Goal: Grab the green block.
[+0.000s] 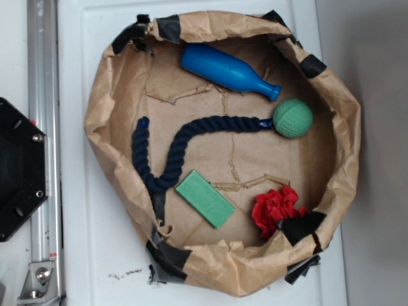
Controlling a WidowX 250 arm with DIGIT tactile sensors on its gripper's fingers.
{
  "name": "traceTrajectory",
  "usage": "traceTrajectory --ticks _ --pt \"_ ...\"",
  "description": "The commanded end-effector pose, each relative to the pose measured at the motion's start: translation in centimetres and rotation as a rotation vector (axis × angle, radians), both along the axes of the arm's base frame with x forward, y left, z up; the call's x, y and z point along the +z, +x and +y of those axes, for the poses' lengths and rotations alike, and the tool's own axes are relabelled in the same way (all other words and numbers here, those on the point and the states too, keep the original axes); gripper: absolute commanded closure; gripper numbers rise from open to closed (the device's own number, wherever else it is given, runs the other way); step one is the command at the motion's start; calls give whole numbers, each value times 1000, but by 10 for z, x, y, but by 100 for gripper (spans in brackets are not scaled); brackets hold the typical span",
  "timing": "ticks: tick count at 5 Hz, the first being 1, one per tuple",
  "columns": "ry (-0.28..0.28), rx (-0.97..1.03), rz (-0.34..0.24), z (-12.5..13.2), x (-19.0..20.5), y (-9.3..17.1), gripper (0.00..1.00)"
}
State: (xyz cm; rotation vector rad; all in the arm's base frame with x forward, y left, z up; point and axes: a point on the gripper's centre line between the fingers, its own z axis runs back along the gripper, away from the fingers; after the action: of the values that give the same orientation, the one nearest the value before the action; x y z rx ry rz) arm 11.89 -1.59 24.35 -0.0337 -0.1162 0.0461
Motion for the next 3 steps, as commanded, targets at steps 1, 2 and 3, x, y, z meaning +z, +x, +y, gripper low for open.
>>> traceTrajectory --ticks 1,2,3 --pt "0 0 0 0 0 0 0" --pt "31 -89 -80 13 -30 39 0" --pt "-44 -243 -114 12 -56 78 0"
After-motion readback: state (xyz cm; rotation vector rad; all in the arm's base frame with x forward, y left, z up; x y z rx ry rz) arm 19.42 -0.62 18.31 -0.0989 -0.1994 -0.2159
